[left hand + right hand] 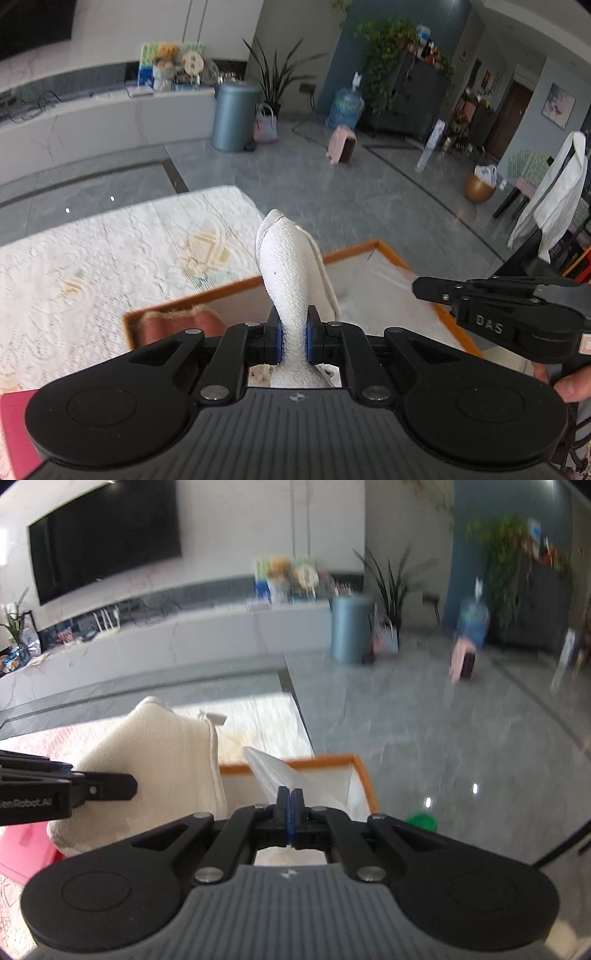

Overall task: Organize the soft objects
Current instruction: 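Carry the pad and plastic sheet over the orange box with both tools, then open both tools to drop the pad and plastic sheet into the box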

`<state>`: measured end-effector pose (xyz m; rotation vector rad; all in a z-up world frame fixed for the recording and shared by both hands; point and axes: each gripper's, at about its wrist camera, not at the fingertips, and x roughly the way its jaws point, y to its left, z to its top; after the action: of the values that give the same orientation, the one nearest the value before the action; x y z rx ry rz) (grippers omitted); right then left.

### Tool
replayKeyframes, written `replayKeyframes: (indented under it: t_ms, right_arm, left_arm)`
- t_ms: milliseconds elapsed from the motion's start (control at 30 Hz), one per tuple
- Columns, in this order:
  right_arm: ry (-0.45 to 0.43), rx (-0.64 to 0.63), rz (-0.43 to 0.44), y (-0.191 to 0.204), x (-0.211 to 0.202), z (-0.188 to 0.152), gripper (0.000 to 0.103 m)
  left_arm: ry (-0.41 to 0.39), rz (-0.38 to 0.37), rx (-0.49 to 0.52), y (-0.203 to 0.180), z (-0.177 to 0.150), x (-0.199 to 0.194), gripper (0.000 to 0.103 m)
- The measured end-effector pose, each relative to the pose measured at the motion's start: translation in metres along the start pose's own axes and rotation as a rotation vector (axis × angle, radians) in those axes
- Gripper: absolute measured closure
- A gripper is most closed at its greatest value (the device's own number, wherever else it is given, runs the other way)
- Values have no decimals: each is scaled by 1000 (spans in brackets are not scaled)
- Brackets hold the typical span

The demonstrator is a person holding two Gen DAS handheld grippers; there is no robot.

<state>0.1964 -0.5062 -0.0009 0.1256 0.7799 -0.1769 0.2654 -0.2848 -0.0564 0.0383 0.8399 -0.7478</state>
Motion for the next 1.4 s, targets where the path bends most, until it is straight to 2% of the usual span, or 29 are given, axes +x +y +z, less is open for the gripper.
replayKeyframes:
  t_ms: [300,400,500,567,633,700,767,833,900,967,1000,1033,1167,1400]
  right_arm:
    - [113,32,-28,0,48,-11,103]
    - [112,25,-32,3,45,-14,100]
    - [110,30,-32,1,43,-14,92]
    - [109,35,-29,1,43,-13,84]
    - [111,34,-28,1,44,-13,84]
    - [112,30,-24,3,41,-15,84]
    - [110,20,-26,6,39,-15,84]
    - [104,9,-28,9,36,-14,82]
    - [98,4,-28,11,31,-13,79]
    - [92,9,-26,13,26,-12,74]
    - [89,12,-25,14,23,-11,72]
    - [86,14,-26,15,19,-11,68]
    - [73,3,-44,22,0,-11,49]
    - [28,-30,-44,41,-55,-7,43]
  left_arm:
    - [93,-22,12,-1,-3,28,87]
    - [117,-4,24,-4,-6,29,85]
    - [225,7,77,-9,-12,38,89]
    - [249,10,103,-12,-18,38,90]
    - [262,16,84,-9,-20,37,90]
    - [257,34,80,-8,-21,32,89]
    - [245,58,97,-9,-20,27,83]
    - [238,74,102,-9,-20,21,72]
    - [237,79,102,-8,-20,15,68]
    - [217,86,107,-9,-22,8,54]
    - [201,93,111,-9,-23,3,44]
    - [182,96,113,-10,-24,-4,39]
    - [109,91,101,-11,-23,-32,32]
    - [-78,110,131,-14,-29,-111,25]
